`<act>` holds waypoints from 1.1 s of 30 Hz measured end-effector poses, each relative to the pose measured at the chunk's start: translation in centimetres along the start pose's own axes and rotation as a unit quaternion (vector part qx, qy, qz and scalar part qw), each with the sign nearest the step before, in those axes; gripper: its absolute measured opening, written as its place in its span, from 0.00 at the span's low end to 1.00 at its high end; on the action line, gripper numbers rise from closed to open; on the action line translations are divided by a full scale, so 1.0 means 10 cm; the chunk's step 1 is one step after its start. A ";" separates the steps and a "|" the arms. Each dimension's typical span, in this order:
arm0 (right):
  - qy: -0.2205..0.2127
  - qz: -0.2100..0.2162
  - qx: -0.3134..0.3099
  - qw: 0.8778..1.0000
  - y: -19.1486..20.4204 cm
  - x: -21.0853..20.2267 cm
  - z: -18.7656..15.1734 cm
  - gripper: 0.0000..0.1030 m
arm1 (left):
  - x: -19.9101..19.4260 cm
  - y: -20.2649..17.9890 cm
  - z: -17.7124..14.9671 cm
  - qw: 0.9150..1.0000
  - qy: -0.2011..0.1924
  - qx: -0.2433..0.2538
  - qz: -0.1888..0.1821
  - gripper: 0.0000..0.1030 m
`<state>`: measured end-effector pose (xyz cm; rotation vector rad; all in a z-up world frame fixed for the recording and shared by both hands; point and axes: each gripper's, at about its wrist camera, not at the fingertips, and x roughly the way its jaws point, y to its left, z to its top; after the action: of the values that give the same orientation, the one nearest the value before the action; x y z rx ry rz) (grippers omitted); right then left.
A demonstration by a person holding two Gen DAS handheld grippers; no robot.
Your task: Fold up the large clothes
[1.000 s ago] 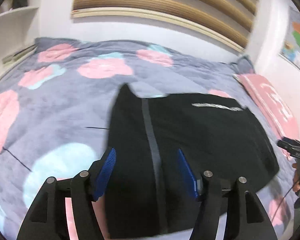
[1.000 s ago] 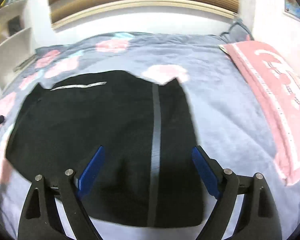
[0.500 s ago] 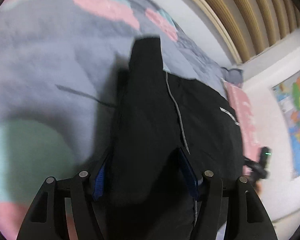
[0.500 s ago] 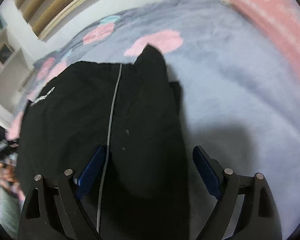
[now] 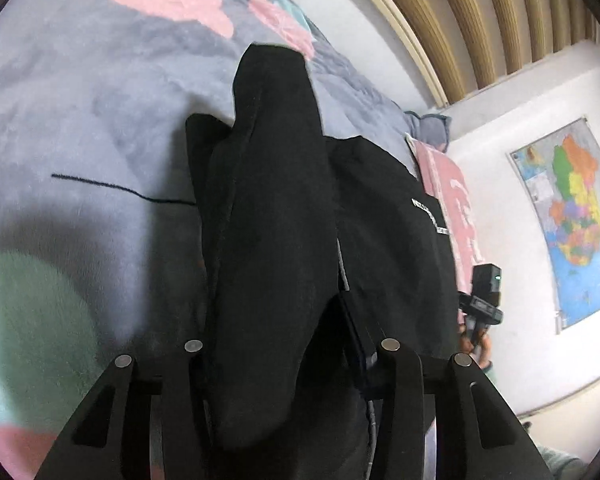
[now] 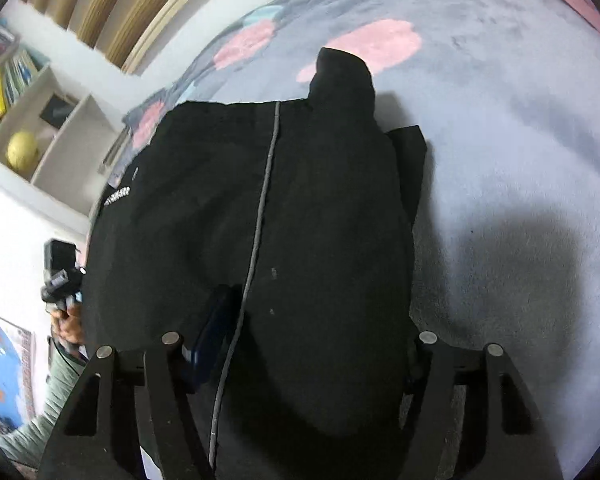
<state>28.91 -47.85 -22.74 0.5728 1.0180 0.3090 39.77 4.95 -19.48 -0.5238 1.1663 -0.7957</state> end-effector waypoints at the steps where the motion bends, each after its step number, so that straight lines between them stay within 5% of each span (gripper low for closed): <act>1: 0.006 0.005 0.001 1.000 -0.02 0.04 0.03 0.72 | 0.03 0.06 0.04 1.000 0.006 -0.013 -0.009 0.45; 4: 0.031 0.059 0.043 0.997 -0.23 0.22 0.10 0.87 | 0.17 0.25 0.06 0.998 0.021 -0.062 -0.024 0.60; 6: 0.039 0.083 0.069 0.993 -0.30 0.33 0.11 0.88 | 0.27 0.30 0.04 0.995 0.030 -0.085 -0.035 0.60; 8: 0.033 0.079 0.058 0.995 -0.22 0.29 0.14 0.80 | 0.22 0.18 0.03 0.997 0.014 -0.069 -0.010 0.56; 11: 0.021 0.053 0.016 0.998 0.02 0.16 0.14 0.57 | 0.07 -0.15 -0.06 0.999 -0.019 -0.008 0.028 0.36; 13: 0.001 0.047 0.001 0.999 0.14 0.01 0.12 0.43 | -0.04 -0.33 -0.12 0.999 -0.040 0.012 0.028 0.32; 15: -0.018 0.050 -0.002 0.999 0.27 -0.16 0.07 0.38 | -0.19 -0.52 -0.20 0.998 -0.063 0.014 0.006 0.30; 20: -0.037 0.088 -0.012 0.995 0.64 -0.61 -0.06 0.35 | -0.62 -0.98 -0.45 0.995 -0.085 0.051 -0.012 0.27; 24: -0.043 0.071 -0.031 0.996 0.88 -0.90 -0.14 0.34 | -0.98 -1.30 -0.72 0.994 -0.085 0.067 -0.016 0.27; 33: 0.002 0.031 -0.026 0.999 1.02 -1.07 -0.77 0.34 | -1.38 -1.19 -1.56 0.998 -0.047 0.051 0.001 0.27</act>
<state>17.06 -42.58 -12.26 0.5575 0.9939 0.3912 19.26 8.76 -7.60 -0.4700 1.0332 -0.8165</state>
